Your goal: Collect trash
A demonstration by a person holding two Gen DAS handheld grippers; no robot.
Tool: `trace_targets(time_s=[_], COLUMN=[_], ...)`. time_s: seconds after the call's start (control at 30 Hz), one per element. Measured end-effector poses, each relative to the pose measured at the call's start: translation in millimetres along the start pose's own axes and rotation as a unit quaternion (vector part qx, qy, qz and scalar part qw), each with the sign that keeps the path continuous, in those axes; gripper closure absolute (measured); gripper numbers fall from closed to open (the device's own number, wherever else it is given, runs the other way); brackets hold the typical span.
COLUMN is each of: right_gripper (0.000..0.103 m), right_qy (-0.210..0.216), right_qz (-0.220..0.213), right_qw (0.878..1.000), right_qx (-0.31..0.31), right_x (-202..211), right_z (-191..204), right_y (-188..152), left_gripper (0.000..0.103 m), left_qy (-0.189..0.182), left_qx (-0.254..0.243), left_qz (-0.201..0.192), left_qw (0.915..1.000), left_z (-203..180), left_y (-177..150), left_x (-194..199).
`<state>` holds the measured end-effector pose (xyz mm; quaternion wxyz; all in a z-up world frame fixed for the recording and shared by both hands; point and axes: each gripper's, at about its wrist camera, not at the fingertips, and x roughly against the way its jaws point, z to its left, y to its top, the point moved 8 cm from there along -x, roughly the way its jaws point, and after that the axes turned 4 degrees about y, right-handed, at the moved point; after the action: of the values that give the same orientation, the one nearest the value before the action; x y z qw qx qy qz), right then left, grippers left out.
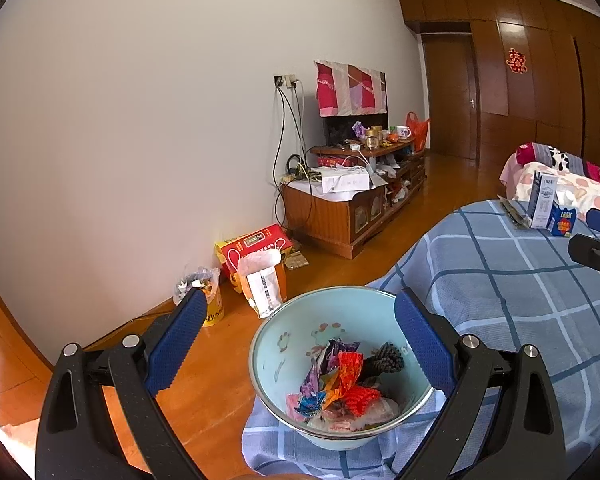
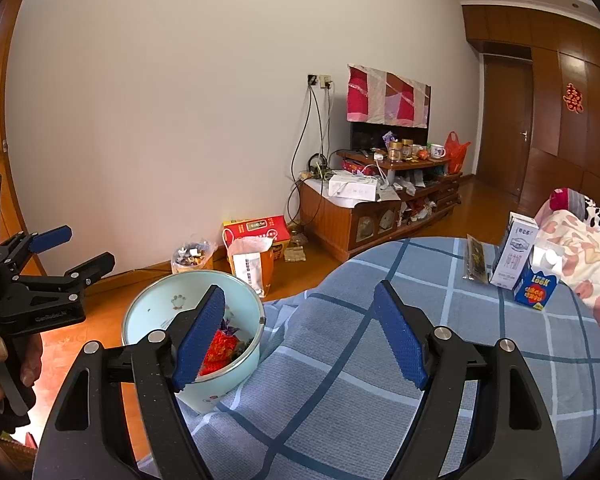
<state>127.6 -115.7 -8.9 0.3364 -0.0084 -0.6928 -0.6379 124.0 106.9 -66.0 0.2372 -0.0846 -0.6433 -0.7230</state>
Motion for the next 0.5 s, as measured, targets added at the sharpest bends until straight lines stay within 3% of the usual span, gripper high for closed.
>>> trace_targets(time_s=[0.3,0.43,0.5], right_gripper=[0.024,0.02,0.019], right_qy=[-0.009,-0.041,-0.074], right_qz=[0.006,0.032,0.063], right_qw=[1.0,0.998,0.993], right_qx=[-0.012,-0.039,-0.073], right_x=[-1.6,-7.5,-12.8], right_z=[-14.5,-57.6,-105.2], right_y=[-1.8,-11.0,-26.0], left_gripper=[0.01,0.01,0.01], left_qy=[0.006,-0.002,-0.008], left_qx=[-0.006,-0.002,0.0], left_qz=[0.001,0.009,0.014], left_qw=[1.0,1.0,0.9999], left_z=[0.0,-0.1,0.0], left_y=[-1.4,-1.7,-3.0], left_x=[-0.9,-2.6,-4.7])
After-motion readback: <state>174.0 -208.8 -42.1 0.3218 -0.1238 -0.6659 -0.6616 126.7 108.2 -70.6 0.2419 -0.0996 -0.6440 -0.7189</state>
